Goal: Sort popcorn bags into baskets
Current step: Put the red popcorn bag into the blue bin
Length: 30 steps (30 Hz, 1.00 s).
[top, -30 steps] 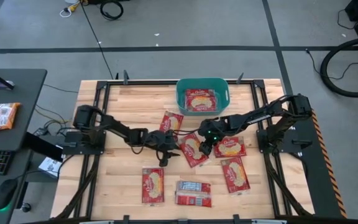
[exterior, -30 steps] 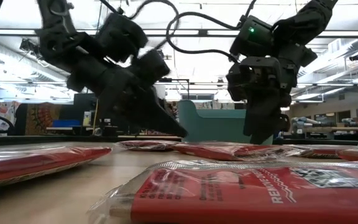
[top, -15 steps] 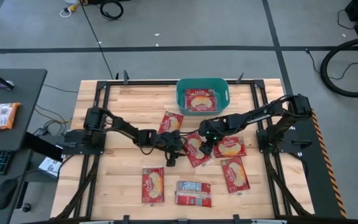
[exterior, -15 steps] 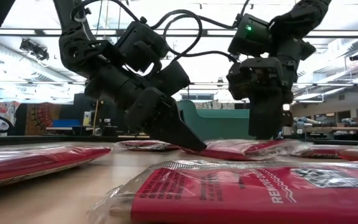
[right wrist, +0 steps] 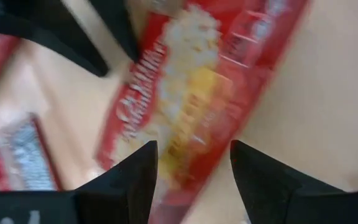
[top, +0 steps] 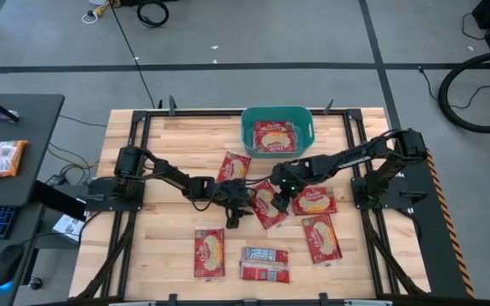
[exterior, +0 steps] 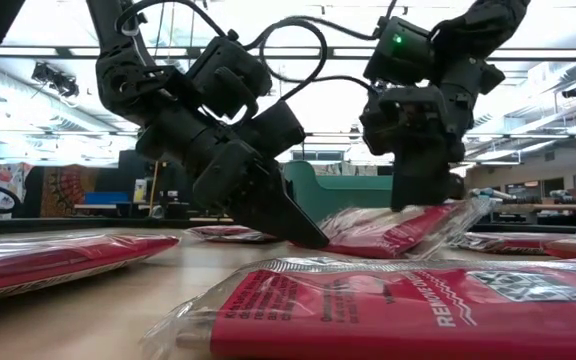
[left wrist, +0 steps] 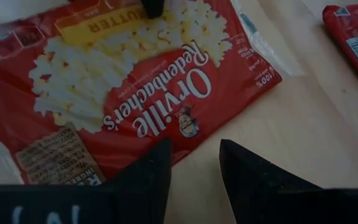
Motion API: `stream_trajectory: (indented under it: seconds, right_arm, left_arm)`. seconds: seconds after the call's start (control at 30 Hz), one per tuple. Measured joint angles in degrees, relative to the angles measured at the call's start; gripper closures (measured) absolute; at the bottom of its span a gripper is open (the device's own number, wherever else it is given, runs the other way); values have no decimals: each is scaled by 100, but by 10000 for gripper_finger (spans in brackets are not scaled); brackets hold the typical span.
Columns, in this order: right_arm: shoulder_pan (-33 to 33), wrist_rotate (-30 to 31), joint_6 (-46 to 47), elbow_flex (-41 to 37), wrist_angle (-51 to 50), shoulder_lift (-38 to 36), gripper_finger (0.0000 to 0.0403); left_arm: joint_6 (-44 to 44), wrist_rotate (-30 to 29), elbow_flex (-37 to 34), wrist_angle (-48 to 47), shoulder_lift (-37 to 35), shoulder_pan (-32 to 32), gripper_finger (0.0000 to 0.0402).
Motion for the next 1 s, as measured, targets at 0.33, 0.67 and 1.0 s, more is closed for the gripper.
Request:
stream_trajectory:
  seconds: [0.33, 0.67, 1.0]
  right_arm:
    - [164, -83, -48, -27, 578, 0, 269]
    - [82, -261, -289, -25, 571, -13, 382]
    - [24, -175, -512, 484, -142, -422, 381]
  left_arm:
    - [76, -317, -9, 80, 13, -11, 260]
    - [192, -156, -43, -866, -690, -15, 260]
    - [461, -897, -793, -923, -1867, -165, 260]
